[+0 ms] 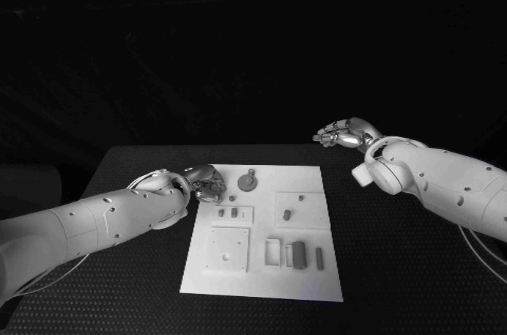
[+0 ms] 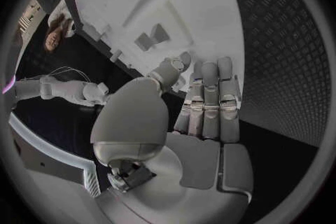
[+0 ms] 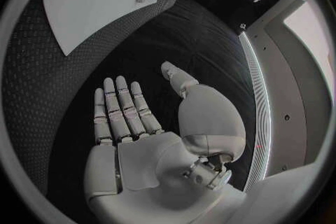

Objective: Assemble the parts on the task board

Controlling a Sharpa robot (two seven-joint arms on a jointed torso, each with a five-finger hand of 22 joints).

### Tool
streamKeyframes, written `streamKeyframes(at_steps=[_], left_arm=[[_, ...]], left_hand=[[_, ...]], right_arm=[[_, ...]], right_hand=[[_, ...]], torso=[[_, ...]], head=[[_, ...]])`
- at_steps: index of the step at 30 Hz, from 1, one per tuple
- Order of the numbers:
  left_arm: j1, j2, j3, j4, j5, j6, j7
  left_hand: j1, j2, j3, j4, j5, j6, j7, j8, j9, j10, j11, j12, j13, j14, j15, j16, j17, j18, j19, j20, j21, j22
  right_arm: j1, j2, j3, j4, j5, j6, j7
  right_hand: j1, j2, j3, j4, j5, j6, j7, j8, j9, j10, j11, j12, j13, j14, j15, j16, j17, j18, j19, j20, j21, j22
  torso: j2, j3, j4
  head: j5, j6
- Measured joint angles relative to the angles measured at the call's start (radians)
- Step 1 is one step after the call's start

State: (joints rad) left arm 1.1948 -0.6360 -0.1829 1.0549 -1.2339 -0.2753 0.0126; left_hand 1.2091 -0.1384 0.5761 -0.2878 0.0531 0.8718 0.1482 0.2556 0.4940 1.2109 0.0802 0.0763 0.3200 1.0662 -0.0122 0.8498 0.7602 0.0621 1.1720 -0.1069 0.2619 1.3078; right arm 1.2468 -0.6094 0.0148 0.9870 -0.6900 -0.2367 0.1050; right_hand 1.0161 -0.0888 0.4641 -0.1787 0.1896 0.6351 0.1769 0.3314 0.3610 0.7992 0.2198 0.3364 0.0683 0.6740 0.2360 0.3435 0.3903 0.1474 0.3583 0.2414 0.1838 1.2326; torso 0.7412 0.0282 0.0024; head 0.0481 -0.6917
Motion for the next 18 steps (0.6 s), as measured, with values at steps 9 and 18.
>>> streamKeyframes(at_steps=[9,18], left_arm=[[-0.009,-0.04,0.038,-0.019,0.086,-0.031,0.007],[0.0,-0.101,0.052,0.041,0.495,-0.03,0.066]], left_hand=[[0.011,0.011,0.027,0.005,0.0,0.043,0.014,0.028,0.009,0.024,0.002,0.025,0.024,0.006,-0.002,-0.007,0.005,-0.009,0.002,0.002,0.002,0.0],[-0.017,0.03,0.031,0.005,0.0,0.037,0.019,0.034,0.009,-0.015,0.015,0.001,0.023,-0.024,0.012,-0.07,-0.025,-0.011,-0.036,0.01,-0.039,0.0]], right_arm=[[-0.008,-0.015,0.0,0.024,-0.124,0.034,-0.009],[-0.022,-0.047,-0.013,0.106,-0.402,0.105,-0.037]], right_hand=[[0.092,0.019,0.08,-0.085,0.0,0.06,0.01,0.033,0.008,0.06,-0.019,0.01,0.008,0.112,-0.043,0.059,0.039,0.032,0.166,-0.006,0.016,0.007],[0.11,0.019,0.089,-0.103,0.0,0.112,0.019,0.052,0.026,0.199,-0.077,0.062,0.042,0.285,-0.137,0.154,0.15,0.094,0.38,-0.014,0.062,0.008]], torso=[[0.0,-0.0004,0.0],[-0.001,-0.0007,-0.0002]], head=[[-0.011,0.011],[-0.052,0.029]])
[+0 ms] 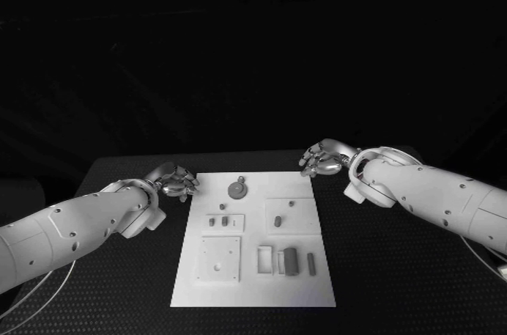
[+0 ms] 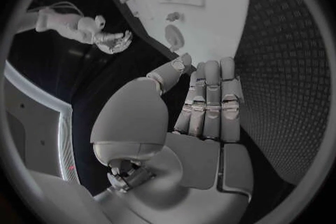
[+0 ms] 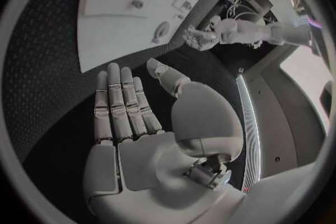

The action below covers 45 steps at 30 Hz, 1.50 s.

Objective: Assemble the parts on the task board

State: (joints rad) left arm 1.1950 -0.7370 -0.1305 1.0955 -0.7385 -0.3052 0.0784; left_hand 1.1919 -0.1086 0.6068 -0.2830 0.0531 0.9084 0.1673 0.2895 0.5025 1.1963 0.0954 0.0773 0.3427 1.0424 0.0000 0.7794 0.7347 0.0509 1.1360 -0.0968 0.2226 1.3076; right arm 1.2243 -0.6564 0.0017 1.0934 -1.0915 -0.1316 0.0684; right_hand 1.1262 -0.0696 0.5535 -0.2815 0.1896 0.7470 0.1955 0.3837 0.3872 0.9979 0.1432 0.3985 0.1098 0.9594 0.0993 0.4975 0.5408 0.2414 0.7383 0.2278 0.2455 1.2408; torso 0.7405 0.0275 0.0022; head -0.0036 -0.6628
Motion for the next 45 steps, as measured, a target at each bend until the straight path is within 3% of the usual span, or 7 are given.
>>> streamKeyframes(at_steps=[6,8,11,15,26,35,45], left_arm=[[0.02,-0.045,0.003,0.084,0.204,0.017,0.05],[0.025,-0.056,0.003,0.105,0.25,0.023,0.06],[0.034,-0.068,0.003,0.137,0.311,0.032,0.072],[0.044,-0.076,0.004,0.17,0.368,0.042,0.084],[0.046,-0.078,0.003,0.201,0.424,0.053,0.1],[0.046,-0.079,0.003,0.203,0.436,0.056,0.101],[0.046,-0.082,0.003,0.203,0.441,0.059,0.1]], left_hand=[[-0.042,0.001,-0.051,0.0,0.0,-0.01,0.001,0.0,0.0,-0.007,0.011,0.006,0.008,-0.011,0.008,-0.03,-0.013,-0.006,-0.013,0.009,-0.026,0.0],[-0.055,0.005,-0.057,-0.003,0.0,-0.01,0.0,0.002,0.0,0.026,-0.005,0.024,0.018,-0.016,0.013,-0.047,-0.02,-0.006,-0.023,0.012,-0.038,-0.006],[-0.055,0.005,-0.061,0.0,0.0,-0.015,0.003,0.006,-0.001,0.053,-0.016,0.033,0.024,-0.029,0.022,-0.076,-0.032,-0.005,-0.038,0.02,-0.064,-0.02],[-0.055,0.005,-0.061,0.0,0.0,-0.016,0.002,0.006,-0.001,0.012,0.005,0.001,0.011,-0.061,0.047,-0.13,-0.052,0.004,-0.073,0.041,-0.107,-0.047],[-0.055,0.005,-0.061,0.0,0.0,-0.019,0.005,0.01,-0.002,-0.001,0.018,-0.003,0.003,-0.064,0.051,-0.15,-0.055,0.003,-0.077,0.045,-0.121,-0.058],[-0.054,0.005,-0.064,-0.003,0.0,-0.019,0.005,0.009,-0.002,-0.009,0.019,-0.008,0.001,-0.064,0.051,-0.153,-0.055,0.001,-0.077,0.045,-0.125,-0.061],[-0.054,0.005,-0.064,-0.003,0.0,-0.019,0.005,0.009,-0.003,-0.014,0.02,-0.008,-0.002,-0.064,0.051,-0.157,-0.055,-0.006,-0.077,0.045,-0.129,-0.063]], right_arm=[[-0.01,-0.02,-0.034,0.07,-0.193,0.008,-0.023],[-0.013,-0.02,-0.044,0.084,-0.238,0.006,-0.029],[-0.017,-0.02,-0.067,0.105,-0.305,0.001,-0.039],[-0.036,-0.01,-0.088,0.112,-0.379,-0.008,-0.051],[-0.061,0.031,-0.098,0.106,-0.509,-0.111,-0.084],[-0.065,0.048,-0.105,0.096,-0.544,-0.142,-0.101],[-0.066,0.053,-0.111,0.093,-0.579,-0.161,-0.106]], right_hand=[[0.005,-0.005,0.0,0.0,0.0,0.053,-0.006,0.014,0.018,0.059,-0.024,0.0,0.014,0.067,-0.033,0.017,0.061,0.0,0.082,-0.023,0.012,0.007],[0.005,-0.005,0.003,-0.003,0.0,0.054,-0.006,0.014,0.02,0.064,-0.029,-0.001,0.015,0.071,-0.038,0.017,0.07,0.0,0.089,-0.028,0.012,0.007],[0.005,-0.005,0.006,-0.001,0.0,0.054,-0.006,0.011,0.018,0.057,-0.022,-0.033,0.01,0.071,-0.038,0.007,0.08,0.0,0.089,-0.028,0.006,0.007],[0.008,-0.01,0.009,-0.003,0.0,0.054,-0.006,0.004,0.015,0.06,-0.014,-0.067,0.003,0.079,-0.039,0.0,0.095,0.0,0.098,-0.03,0.005,0.012],[0.006,-0.02,0.011,-0.005,0.0,0.054,-0.006,-0.003,0.012,0.064,-0.011,-0.114,-0.01,0.09,-0.042,-0.012,0.117,0.0,0.109,-0.033,0.0,0.021],[0.01,-0.024,0.011,-0.005,0.0,0.054,-0.006,-0.003,0.011,0.07,-0.006,-0.126,-0.009,0.102,-0.047,-0.02,0.127,0.0,0.118,-0.035,0.0,0.027],[0.031,-0.014,0.015,-0.01,0.0,0.13,-0.039,0.015,0.022,0.118,-0.018,-0.154,-0.006,0.124,-0.054,-0.04,0.158,0.0,0.141,-0.044,-0.012,0.043]], torso=[[0.0,-0.0002,0.0],[-0.001,-0.0005,0.0],[-0.001,-0.0009,0.0],[-0.002,-0.0013,0.0003],[0.0,-0.0021,0.0015],[0.001,-0.0019,0.001],[0.001,-0.0011,0.0001]], head=[[-0.016,0.005],[-0.018,0.006],[-0.019,0.009],[-0.021,0.01],[-0.01,0.013],[-0.003,0.007],[-0.003,0.001]])
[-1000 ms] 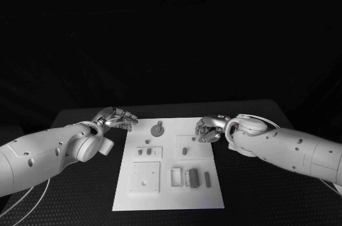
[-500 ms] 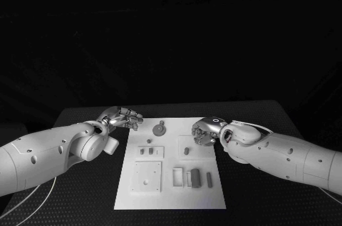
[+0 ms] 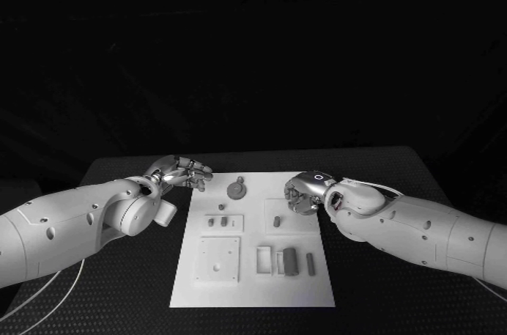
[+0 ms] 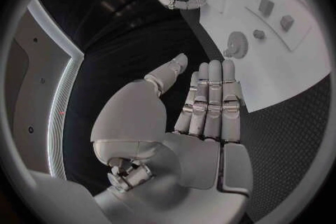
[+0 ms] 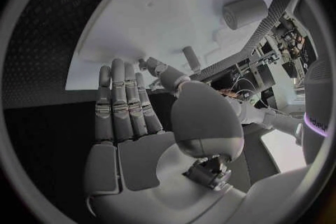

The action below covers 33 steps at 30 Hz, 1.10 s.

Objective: Assemble the parts on the task board

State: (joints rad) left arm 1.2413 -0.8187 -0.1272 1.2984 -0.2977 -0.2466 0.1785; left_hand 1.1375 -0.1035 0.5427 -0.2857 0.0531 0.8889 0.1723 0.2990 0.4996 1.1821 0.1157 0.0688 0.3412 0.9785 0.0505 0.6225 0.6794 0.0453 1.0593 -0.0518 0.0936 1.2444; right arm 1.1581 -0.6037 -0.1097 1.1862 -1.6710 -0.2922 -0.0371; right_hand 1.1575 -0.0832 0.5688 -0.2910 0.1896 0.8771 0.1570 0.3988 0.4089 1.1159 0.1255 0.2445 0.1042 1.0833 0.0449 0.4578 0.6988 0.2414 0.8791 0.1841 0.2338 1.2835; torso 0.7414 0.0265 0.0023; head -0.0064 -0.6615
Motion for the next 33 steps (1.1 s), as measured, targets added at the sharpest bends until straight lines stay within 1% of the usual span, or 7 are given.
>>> streamKeyframes(at_steps=[11,15,18,21,24,28,33], left_arm=[[0.0,0.0,0.0,0.0,0.002,0.0,-0.001],[0.0,-0.001,0.0,0.0,0.002,0.0,-0.002],[0.0,-0.002,0.0,0.0,0.002,-0.001,-0.002],[0.0,-0.003,0.0,-0.001,0.002,-0.001,-0.003],[0.0,-0.004,0.0,-0.001,0.002,-0.001,-0.003],[0.0,-0.005,0.0,0.0,0.002,-0.001,-0.004],[0.0,-0.008,0.0,0.0,0.002,-0.001,-0.005]], left_hand=[[0.0,0.0,0.0,0.0,0.0,-0.007,0.0,0.0,0.0,-0.001,-0.001,0.0,0.0,0.0,0.0,-0.002,0.0,-0.002,0.0,0.0,0.0,0.0],[0.0,0.0,0.0,0.0,0.0,-0.007,0.0,0.0,-0.001,-0.001,-0.001,0.0,-0.001,0.0,0.0,-0.004,0.0,-0.002,0.002,0.002,-0.004,-0.001],[0.0,0.0,0.0,0.0,0.0,-0.007,0.001,0.0,-0.001,-0.001,-0.001,0.0,-0.001,0.0,0.0,-0.004,0.0,-0.002,0.004,0.004,-0.004,-0.001],[0.0,0.0,-0.004,0.001,0.0,-0.009,0.002,0.0,-0.001,-0.001,-0.001,0.0,-0.001,0.0,0.0,-0.004,0.0,-0.002,0.004,0.004,-0.004,-0.001],[0.0,0.0,-0.005,0.0,0.0,-0.01,0.004,0.0,-0.002,-0.001,-0.001,0.0,-0.001,0.0,0.0,-0.004,0.001,-0.002,0.004,0.004,-0.004,-0.002],[-0.003,-0.004,-0.005,0.0,0.0,-0.016,0.006,0.0,-0.003,-0.005,0.002,0.0,-0.002,0.0,0.0,-0.008,0.002,-0.005,0.004,0.004,-0.006,-0.002],[-0.004,-0.004,-0.005,0.0,0.0,-0.018,0.004,0.0,-0.003,-0.005,0.002,0.0,-0.003,0.0,0.0,-0.008,0.003,-0.007,0.004,0.004,-0.008,-0.003]], right_arm=[[-0.007,0.005,-0.01,0.006,-0.056,-0.035,-0.022],[-0.011,0.003,-0.011,0.013,-0.071,-0.045,-0.032],[-0.015,0.001,-0.011,0.021,-0.077,-0.05,-0.038],[-0.019,-0.003,-0.01,0.031,-0.083,-0.056,-0.044],[-0.021,-0.005,-0.01,0.036,-0.087,-0.062,-0.05],[-0.026,-0.008,-0.01,0.042,-0.094,-0.072,-0.055],[-0.03,-0.009,-0.01,0.043,-0.106,-0.085,-0.061]], right_hand=[[0.039,0.008,0.014,0.0,0.0,0.05,-0.017,0.002,0.0,0.009,0.005,-0.02,0.007,-0.046,0.034,-0.05,0.019,0.0,-0.042,0.013,-0.035,0.019],[0.039,-0.014,0.103,0.028,0.0,0.064,-0.017,-0.016,-0.014,0.01,0.007,-0.02,0.007,-0.079,0.049,-0.089,0.025,0.0,-0.071,0.023,-0.066,0.025],[0.028,-0.02,0.112,0.032,0.0,0.06,-0.012,-0.03,-0.023,-0.002,0.022,-0.02,0.007,-0.113,0.065,-0.121,0.02,-0.001,-0.105,0.028,-0.093,0.025],[0.019,-0.011,0.117,0.037,0.0,0.053,-0.006,-0.033,-0.03,-0.008,0.032,-0.02,0.007,-0.146,0.081,-0.15,0.006,-0.008,-0.138,0.034,-0.119,0.026],[0.017,-0.009,0.117,0.037,0.0,0.053,-0.006,-0.033,-0.03,-0.009,0.034,-0.025,0.007,-0.147,0.082,-0.151,0.003,-0.009,-0.138,0.034,-0.12,0.026],[0.023,0.008,0.125,0.029,0.0,0.07,-0.013,-0.033,-0.03,0.029,0.02,-0.088,0.007,-0.114,0.068,-0.146,0.003,-0.01,-0.108,0.03,-0.12,0.025],[0.023,0.008,0.13,0.016,0.0,0.092,-0.025,-0.021,-0.028,0.063,0.005,-0.127,0.006,-0.084,0.052,-0.138,0.007,-0.009,-0.076,0.03,-0.11,0.025]], torso=[[0.0,0.0007,-0.0001],[0.0,0.0007,0.0],[0.0,0.0007,-0.0001],[0.0,0.0007,-0.0001],[0.0,0.001,-0.0003],[0.0,0.001,-0.0005],[0.0,0.0011,-0.0005]], head=[[-0.006,-0.003],[-0.008,-0.005],[-0.009,-0.007],[-0.01,-0.008],[-0.011,-0.009],[-0.013,-0.009],[-0.014,-0.01]])
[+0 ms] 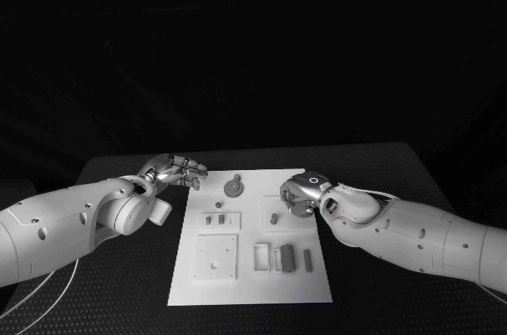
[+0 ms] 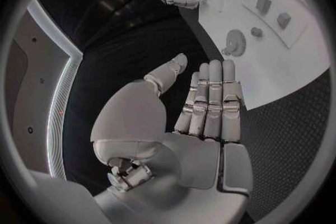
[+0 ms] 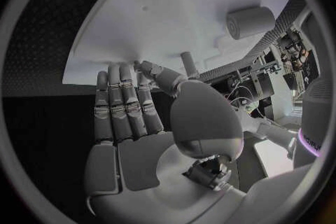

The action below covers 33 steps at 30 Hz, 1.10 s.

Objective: Assemble the parts on the task board

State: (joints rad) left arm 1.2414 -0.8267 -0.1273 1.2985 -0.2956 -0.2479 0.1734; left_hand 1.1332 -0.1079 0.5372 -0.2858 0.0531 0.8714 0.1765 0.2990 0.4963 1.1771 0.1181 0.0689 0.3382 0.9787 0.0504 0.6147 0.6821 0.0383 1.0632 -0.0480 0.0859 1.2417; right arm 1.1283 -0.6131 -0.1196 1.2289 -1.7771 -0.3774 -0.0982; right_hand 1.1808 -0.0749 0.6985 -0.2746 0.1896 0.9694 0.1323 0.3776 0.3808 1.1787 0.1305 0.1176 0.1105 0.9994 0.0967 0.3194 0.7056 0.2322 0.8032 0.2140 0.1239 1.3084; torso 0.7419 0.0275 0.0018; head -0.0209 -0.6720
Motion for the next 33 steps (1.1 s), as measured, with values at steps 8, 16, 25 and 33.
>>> streamKeyframes(at_steps=[8,16,25,33], left_arm=[[0.0,-0.002,0.0,0.0,0.0,0.0,-0.002],[0.0,-0.002,0.0,0.0,-0.001,0.0,-0.006],[0.0,-0.002,0.0,-0.003,-0.001,0.001,-0.011],[0.0,-0.002,0.0,-0.005,-0.001,0.003,-0.014]], left_hand=[[0.0,0.0,-0.002,0.002,0.0,-0.007,0.007,0.0,-0.001,-0.01,0.003,0.0,-0.001,0.004,0.004,-0.004,0.003,0.013,0.0,0.0,0.0,0.0],[0.0,0.0,-0.002,0.002,0.0,-0.011,0.004,0.0,-0.002,-0.01,0.003,0.0,-0.002,0.004,0.004,-0.004,0.004,0.014,-0.002,0.002,-0.004,0.0],[0.0,0.0,-0.002,0.002,0.0,-0.014,0.007,0.0,-0.003,-0.014,0.007,0.0,-0.002,0.004,0.003,-0.004,0.005,0.014,-0.002,0.002,-0.004,0.0],[0.0,0.0,-0.002,0.002,0.0,-0.014,0.007,0.0,-0.003,-0.014,0.007,0.0,-0.002,0.004,0.003,-0.008,0.005,0.013,-0.002,0.002,-0.005,-0.001]], right_arm=[[-0.003,0.002,-0.004,-0.001,-0.021,-0.014,-0.008],[-0.006,0.002,-0.009,-0.003,-0.025,-0.039,-0.011],[-0.009,0.0,-0.012,-0.002,-0.014,-0.056,-0.009],[-0.015,0.008,-0.015,0.004,-0.003,-0.071,-0.007]], right_hand=[[0.0,0.0,0.005,-0.005,0.0,0.011,-0.004,0.004,0.002,0.02,-0.004,-0.003,-0.04,0.014,-0.001,0.001,0.003,0.009,0.01,-0.003,0.006,0.0],[0.042,-0.035,0.004,-0.015,0.0,-0.014,0.012,-0.016,-0.011,0.026,-0.002,-0.018,-0.039,0.015,-0.001,0.001,0.001,0.013,0.015,-0.005,0.006,0.0],[0.054,-0.093,-0.009,-0.011,0.0,-0.051,0.029,-0.038,-0.024,0.005,0.021,-0.037,-0.031,-0.006,0.02,-0.007,0.012,0.013,-0.003,-0.001,0.002,0.0],[0.084,-0.124,-0.024,-0.012,0.0,-0.079,0.043,-0.049,-0.029,-0.015,0.007,-0.033,-0.029,-0.029,0.008,0.043,0.151,0.02,-0.015,-0.009,0.054,0.0]], torso=[[0.0,-0.0002,-0.0001],[0.0,-0.0006,0.0004],[-0.001,-0.0011,0.0004],[-0.001,-0.001,0.001]], head=[[-0.005,-0.003],[-0.006,-0.004],[-0.005,-0.005],[-0.005,-0.005]])
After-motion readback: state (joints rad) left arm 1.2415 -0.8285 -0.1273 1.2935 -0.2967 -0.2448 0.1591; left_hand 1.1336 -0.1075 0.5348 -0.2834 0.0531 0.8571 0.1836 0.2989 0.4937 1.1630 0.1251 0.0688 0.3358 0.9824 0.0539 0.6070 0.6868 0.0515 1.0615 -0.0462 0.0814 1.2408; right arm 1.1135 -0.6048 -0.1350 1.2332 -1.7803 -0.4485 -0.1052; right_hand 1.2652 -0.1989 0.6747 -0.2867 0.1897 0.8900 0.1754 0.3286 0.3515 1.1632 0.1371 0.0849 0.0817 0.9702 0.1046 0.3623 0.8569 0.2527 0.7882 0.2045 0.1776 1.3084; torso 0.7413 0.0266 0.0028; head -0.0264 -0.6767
